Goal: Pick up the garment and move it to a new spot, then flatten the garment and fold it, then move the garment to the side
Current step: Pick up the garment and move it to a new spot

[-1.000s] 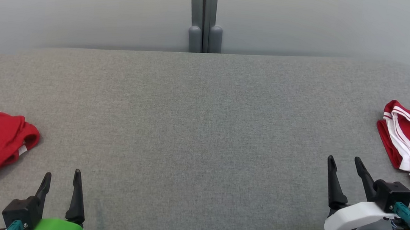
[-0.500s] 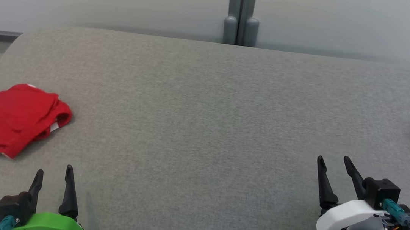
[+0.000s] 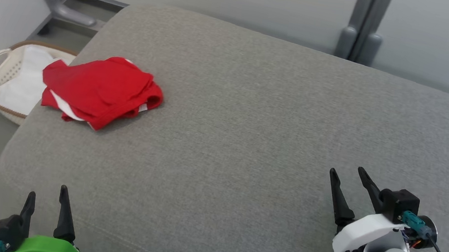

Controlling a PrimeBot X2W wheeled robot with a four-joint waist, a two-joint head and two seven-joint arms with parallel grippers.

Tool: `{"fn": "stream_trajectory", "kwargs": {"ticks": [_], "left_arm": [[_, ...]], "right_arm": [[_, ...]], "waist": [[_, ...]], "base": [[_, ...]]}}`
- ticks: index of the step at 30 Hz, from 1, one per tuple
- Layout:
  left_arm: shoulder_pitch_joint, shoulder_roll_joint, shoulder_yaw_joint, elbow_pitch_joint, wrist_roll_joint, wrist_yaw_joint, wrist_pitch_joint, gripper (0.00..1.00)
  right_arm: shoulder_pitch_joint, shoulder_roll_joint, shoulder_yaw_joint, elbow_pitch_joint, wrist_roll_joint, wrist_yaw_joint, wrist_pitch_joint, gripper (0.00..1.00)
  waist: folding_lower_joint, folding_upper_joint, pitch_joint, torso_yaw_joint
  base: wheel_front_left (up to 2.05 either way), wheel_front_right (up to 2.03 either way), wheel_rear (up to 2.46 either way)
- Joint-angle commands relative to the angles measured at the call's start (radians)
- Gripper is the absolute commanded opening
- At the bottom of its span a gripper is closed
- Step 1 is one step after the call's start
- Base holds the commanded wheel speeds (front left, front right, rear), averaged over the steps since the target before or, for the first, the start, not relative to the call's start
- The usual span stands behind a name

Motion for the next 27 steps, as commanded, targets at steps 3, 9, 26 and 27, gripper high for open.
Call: {"fn": "stream_trajectory", "kwargs": {"ticks": [3, 9, 26, 27], "left_arm": [[0.008, 0.002, 0.033, -0.011, -0.016, 0.002, 0.0, 1.0], [0.019, 0.001, 0.067, -0.041, -0.051, 0.002, 0.0, 1.0], [-0.2, 0.108, -0.087, 0.049, -0.211, 0.002, 0.0, 1.0], [-0.229, 0.124, -0.1, 0.056, -0.234, 0.002, 0.0, 1.0]], "right_arm": [[-0.023, -0.005, 0.035, 0.014, 0.006, -0.002, -0.004, 1.0], [-0.052, -0.006, 0.083, 0.043, 0.002, -0.002, -0.004, 1.0], [-0.098, -0.006, 0.04, -0.042, -0.07, -0.002, -0.004, 1.0], [-0.111, -0.006, 0.038, -0.052, -0.078, -0.002, -0.004, 1.0]], "waist": [[0.0, 0.0, 0.022, 0.113], [0.0, 0.0, 0.038, 0.12], [0.0, 0.0, 0.181, 0.052], [0.0, 0.0, 0.197, 0.044]], "base": [[0.0, 0.0, 0.0], [0.0, 0.0, 0.0], [0.0, 0.0, 0.0], [0.0, 0.0, 0.0]]}}
